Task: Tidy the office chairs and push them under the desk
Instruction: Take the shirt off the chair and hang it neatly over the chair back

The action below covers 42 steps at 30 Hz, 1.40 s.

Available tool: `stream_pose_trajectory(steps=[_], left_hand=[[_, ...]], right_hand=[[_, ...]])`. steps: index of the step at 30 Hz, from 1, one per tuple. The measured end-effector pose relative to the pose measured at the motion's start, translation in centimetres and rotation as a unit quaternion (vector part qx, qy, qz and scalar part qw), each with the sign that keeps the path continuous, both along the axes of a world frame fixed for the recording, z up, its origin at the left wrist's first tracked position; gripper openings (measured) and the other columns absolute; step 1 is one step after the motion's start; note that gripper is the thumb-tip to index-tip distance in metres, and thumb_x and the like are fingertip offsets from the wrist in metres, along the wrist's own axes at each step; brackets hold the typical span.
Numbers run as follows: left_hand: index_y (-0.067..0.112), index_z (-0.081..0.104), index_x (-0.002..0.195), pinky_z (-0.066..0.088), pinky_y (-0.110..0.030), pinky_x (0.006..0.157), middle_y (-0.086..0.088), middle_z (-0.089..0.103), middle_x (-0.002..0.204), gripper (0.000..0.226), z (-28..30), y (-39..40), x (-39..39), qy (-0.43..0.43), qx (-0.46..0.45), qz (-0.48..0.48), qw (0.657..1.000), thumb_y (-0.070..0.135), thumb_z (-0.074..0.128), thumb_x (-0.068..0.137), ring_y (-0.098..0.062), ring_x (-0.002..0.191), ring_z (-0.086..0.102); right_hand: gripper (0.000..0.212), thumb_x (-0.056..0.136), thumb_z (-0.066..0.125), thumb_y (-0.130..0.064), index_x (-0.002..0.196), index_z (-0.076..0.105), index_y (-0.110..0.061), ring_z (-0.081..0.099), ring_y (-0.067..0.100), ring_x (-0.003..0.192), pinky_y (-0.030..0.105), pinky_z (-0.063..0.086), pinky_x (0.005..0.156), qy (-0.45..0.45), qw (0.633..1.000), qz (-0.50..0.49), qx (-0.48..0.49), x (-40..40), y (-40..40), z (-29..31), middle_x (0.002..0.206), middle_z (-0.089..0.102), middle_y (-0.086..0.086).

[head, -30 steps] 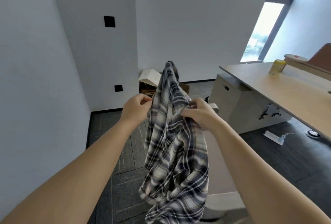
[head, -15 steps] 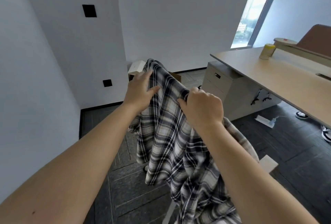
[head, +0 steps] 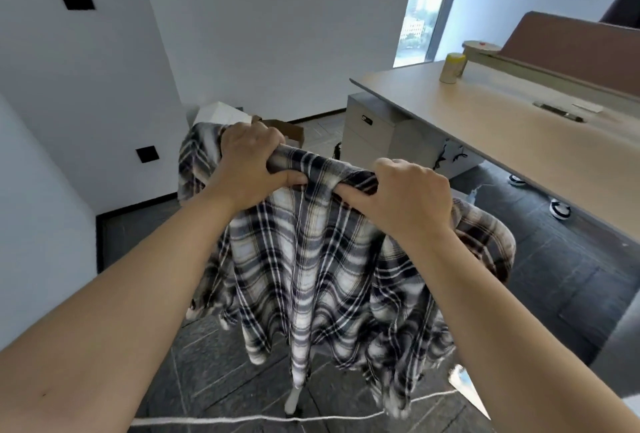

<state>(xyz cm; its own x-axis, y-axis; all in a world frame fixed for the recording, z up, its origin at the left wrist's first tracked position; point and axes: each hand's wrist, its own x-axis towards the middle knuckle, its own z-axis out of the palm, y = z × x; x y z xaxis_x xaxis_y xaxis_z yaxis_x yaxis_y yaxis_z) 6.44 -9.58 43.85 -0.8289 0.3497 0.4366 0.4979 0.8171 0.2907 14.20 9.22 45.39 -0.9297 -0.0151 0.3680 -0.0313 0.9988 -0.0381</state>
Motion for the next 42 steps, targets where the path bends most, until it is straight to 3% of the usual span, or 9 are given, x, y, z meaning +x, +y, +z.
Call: stream_pose_trajectory(steps=[3, 9, 14, 18, 21, 26, 30, 34, 42], left_hand=[[0.001, 0.053, 0.087, 0.022, -0.032, 0.079, -0.004, 0.037, 0.083, 0.105, -0.4, 1.2, -0.1, 0.025, 0.018, -0.010, 0.999, 0.092, 0.022, 0.047, -0.019, 0.084, 0.032], [-0.002, 0.052, 0.082, 0.007, -0.021, 0.066, -0.006, 0.035, 0.079, 0.104, -0.1, 2.4, -0.9, 0.059, 0.007, -0.031, 0.998, 0.091, 0.014, 0.054, -0.022, 0.078, 0.032], [-0.004, 0.051, 0.088, 0.026, -0.040, 0.083, -0.007, 0.034, 0.085, 0.113, -0.4, 3.7, -1.9, 0.045, 0.008, -0.037, 0.998, 0.093, 0.008, 0.050, -0.022, 0.084, 0.029], [-0.004, 0.050, 0.094, 0.026, -0.045, 0.095, -0.007, 0.033, 0.090, 0.117, -0.6, 5.4, -3.7, 0.032, -0.006, -0.046, 0.998, 0.094, 0.006, 0.047, -0.027, 0.089, 0.034], [0.001, 0.047, 0.097, 0.021, -0.035, 0.088, -0.005, 0.032, 0.092, 0.108, -0.4, 7.5, -5.1, 0.006, 0.004, -0.073, 0.997, 0.092, 0.020, 0.045, -0.019, 0.091, 0.025], [-0.002, 0.047, 0.101, 0.018, -0.031, 0.086, -0.005, 0.030, 0.093, 0.062, -0.7, 11.4, -7.9, 0.011, 0.009, -0.109, 0.994, 0.050, 0.064, 0.070, -0.017, 0.091, 0.023], [-0.002, 0.047, 0.101, 0.019, -0.034, 0.093, -0.005, 0.030, 0.094, 0.055, -0.9, 14.6, -10.3, 0.020, 0.016, -0.126, 0.992, 0.041, 0.066, 0.073, -0.017, 0.092, 0.024], [-0.003, 0.047, 0.101, 0.022, -0.039, 0.098, -0.006, 0.031, 0.095, 0.056, -0.7, 18.1, -12.6, 0.014, 0.025, -0.157, 0.987, 0.040, 0.068, 0.072, -0.030, 0.101, 0.038], [-0.003, 0.049, 0.100, 0.019, -0.034, 0.091, -0.017, 0.045, 0.099, 0.061, -0.7, 25.4, -17.4, 0.007, 0.021, -0.196, 0.980, 0.048, 0.067, 0.070, -0.031, 0.102, 0.041]], right_hand=[[0.064, 0.071, 0.041, -0.074, 0.049, 0.022, -0.017, 0.033, 0.013, 0.045, 0.018, 0.018, 0.044, 0.017, 1.000, 0.003, -0.013, -0.3, 1.4, -0.2, 0.049, 0.028, -0.006], [0.067, 0.070, 0.044, -0.074, 0.048, 0.024, -0.014, 0.025, 0.009, 0.041, 0.020, 0.017, 0.043, 0.015, 0.999, 0.008, -0.038, -1.2, 2.5, 0.0, 0.047, 0.029, -0.004], [0.067, 0.069, 0.044, -0.075, 0.048, 0.025, -0.014, 0.027, 0.010, 0.042, 0.020, 0.018, 0.043, 0.003, 0.999, -0.010, -0.040, -1.8, 3.4, -0.1, 0.048, 0.030, -0.004], [0.065, 0.068, 0.044, -0.075, 0.049, 0.026, -0.015, 0.039, 0.017, 0.048, 0.021, 0.022, 0.044, 0.003, 0.999, -0.040, -0.035, -2.5, 4.8, -0.2, 0.048, 0.032, -0.004], [0.065, 0.068, 0.042, -0.075, 0.050, 0.025, -0.015, 0.042, 0.019, 0.053, 0.020, 0.021, 0.043, 0.002, 0.998, -0.065, -0.018, -3.1, 6.4, -0.3, 0.049, 0.031, -0.004], [0.065, 0.069, 0.042, -0.075, 0.055, 0.035, -0.012, 0.042, 0.020, 0.053, 0.018, 0.020, 0.044, 0.003, 0.994, -0.112, 0.001, -4.7, 9.6, -0.5, 0.050, 0.031, -0.003], [0.064, 0.069, 0.042, -0.075, 0.064, 0.046, -0.011, 0.041, 0.019, 0.050, 0.017, 0.022, 0.045, 0.003, 0.989, -0.145, 0.013, -6.3, 12.3, -0.6, 0.050, 0.032, -0.004], [0.062, 0.069, 0.043, -0.075, 0.053, 0.034, -0.015, 0.027, 0.010, 0.042, 0.017, 0.019, 0.044, 0.012, 0.984, -0.180, 0.016, -7.9, 15.1, -0.5, 0.048, 0.031, -0.004], [0.066, 0.068, 0.041, -0.075, 0.048, 0.026, -0.015, 0.026, 0.013, 0.039, 0.018, 0.019, 0.043, 0.018, 0.974, -0.223, 0.022, -11.2, 21.2, -0.6, 0.044, 0.030, -0.002]])
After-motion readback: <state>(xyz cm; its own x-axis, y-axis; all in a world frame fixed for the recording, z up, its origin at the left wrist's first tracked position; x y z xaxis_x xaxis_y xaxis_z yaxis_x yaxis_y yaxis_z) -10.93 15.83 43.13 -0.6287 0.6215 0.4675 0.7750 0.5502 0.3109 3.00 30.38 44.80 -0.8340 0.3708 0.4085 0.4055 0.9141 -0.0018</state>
